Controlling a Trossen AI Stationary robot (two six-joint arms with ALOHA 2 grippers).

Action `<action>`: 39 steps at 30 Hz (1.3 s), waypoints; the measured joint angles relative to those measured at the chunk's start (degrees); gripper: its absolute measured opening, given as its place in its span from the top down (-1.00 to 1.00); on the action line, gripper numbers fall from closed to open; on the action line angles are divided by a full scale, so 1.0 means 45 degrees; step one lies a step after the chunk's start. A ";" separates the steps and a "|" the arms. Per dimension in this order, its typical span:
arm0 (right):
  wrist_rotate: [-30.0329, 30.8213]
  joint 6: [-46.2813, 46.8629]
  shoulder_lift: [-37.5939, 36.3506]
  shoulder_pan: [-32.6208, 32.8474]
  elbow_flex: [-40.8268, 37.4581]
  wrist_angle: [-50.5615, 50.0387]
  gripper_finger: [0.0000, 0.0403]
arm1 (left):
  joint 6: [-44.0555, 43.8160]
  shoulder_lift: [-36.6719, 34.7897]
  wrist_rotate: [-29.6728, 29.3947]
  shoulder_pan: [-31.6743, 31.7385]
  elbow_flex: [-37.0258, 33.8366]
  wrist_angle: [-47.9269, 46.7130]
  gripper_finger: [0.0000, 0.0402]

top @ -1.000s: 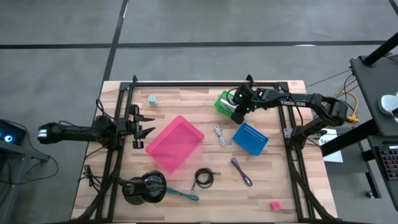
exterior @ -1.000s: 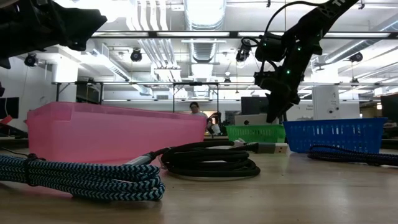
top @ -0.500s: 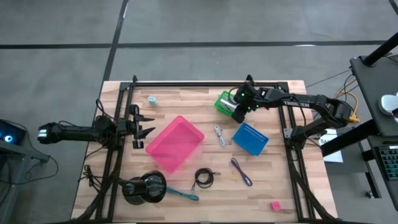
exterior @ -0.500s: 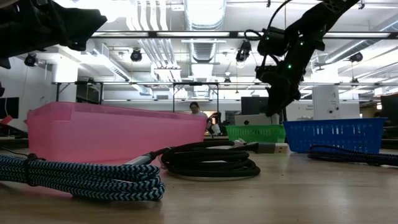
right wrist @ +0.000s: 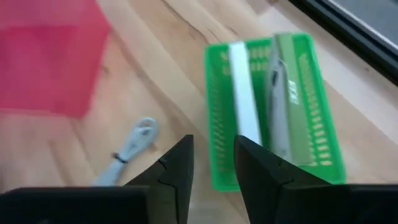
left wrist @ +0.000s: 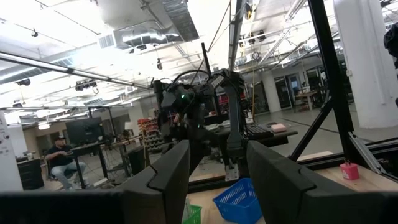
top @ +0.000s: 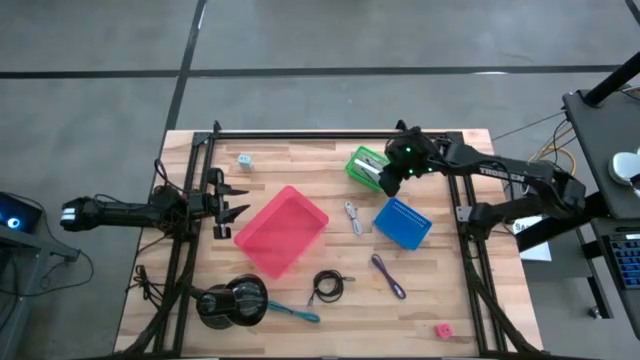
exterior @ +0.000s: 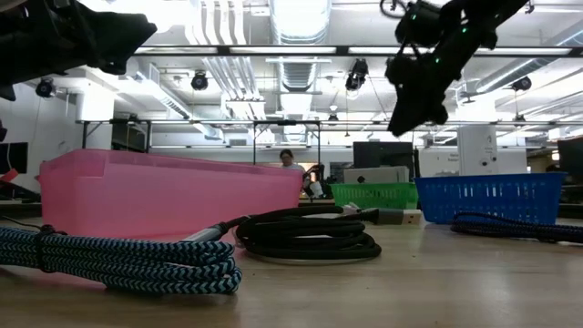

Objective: Pick and place items into bin
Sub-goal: Put the white charger cable into the pink bin

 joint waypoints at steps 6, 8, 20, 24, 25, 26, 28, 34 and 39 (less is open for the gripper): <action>-0.0018 0.1045 -0.0536 0.1021 0.0005 0.0000 0.55 | 0.0001 0.0000 -0.0001 0.0000 0.0000 0.0002 0.28; -0.0015 0.1754 -0.0556 0.1531 0.0005 0.0019 0.57 | -0.0001 0.0000 -0.0001 0.0000 0.0000 -0.0002 0.28; 0.3000 0.5339 -0.0027 0.4271 0.0000 0.0032 0.59 | -0.0002 0.0010 0.0000 0.0000 0.0000 -0.0005 0.28; 0.4862 0.5751 0.0216 0.4826 0.0000 0.0036 0.62 | 0.0001 0.0000 -0.0001 0.0000 0.0000 0.0000 0.28; 0.5039 0.5753 0.0269 0.4915 0.0000 0.0045 0.63 | -0.0003 0.0000 0.0003 0.0000 0.0000 -0.0012 0.28; 0.5057 0.5783 0.0353 0.4984 0.0000 0.0045 0.63 | -0.0003 -0.0005 -0.0001 0.0000 0.0000 -0.0007 0.28; 0.5073 0.5848 0.0582 0.5149 0.0000 0.0222 0.64 | -0.0001 0.0006 -0.0001 0.0000 0.0000 -0.0002 0.28; 0.4648 0.6068 0.1874 0.5751 0.0000 0.1213 0.60 | -0.0004 0.0004 -0.0001 0.0000 0.0000 -0.0002 0.28; 0.2895 0.6078 0.3419 0.5962 0.0000 0.1950 0.47 | -0.0004 0.0000 -0.0001 0.0000 0.0000 0.0001 0.28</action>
